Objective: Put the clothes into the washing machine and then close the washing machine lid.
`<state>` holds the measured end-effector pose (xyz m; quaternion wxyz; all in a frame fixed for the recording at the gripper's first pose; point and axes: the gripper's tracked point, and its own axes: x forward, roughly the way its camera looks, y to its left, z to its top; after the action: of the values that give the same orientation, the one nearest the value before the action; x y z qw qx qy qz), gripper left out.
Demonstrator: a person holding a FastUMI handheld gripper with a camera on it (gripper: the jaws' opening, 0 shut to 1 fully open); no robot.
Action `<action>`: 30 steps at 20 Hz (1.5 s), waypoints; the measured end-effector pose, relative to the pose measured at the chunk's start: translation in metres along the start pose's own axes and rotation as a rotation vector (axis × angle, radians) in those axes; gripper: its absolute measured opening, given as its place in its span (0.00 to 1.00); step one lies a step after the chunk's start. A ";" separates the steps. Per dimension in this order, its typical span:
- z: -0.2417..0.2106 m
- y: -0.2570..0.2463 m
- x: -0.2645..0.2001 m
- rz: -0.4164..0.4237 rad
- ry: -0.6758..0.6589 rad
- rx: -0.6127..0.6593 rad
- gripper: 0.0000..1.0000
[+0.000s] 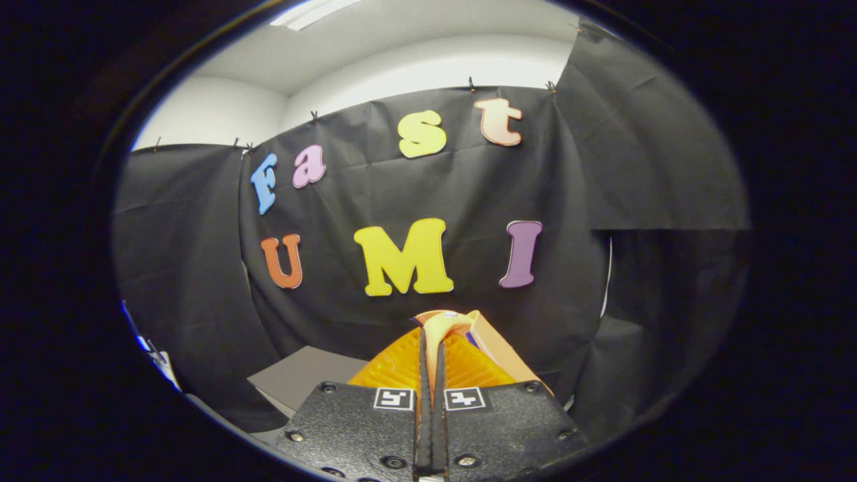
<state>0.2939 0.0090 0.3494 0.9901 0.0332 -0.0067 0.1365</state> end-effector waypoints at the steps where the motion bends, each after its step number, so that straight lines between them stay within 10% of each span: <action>1: -0.011 -0.007 0.010 0.001 0.024 0.006 0.04; 30: -0.375 -0.119 0.138 -0.182 0.781 0.224 0.04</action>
<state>0.4603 -0.0428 -0.0295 0.9166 0.0867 0.3871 0.0504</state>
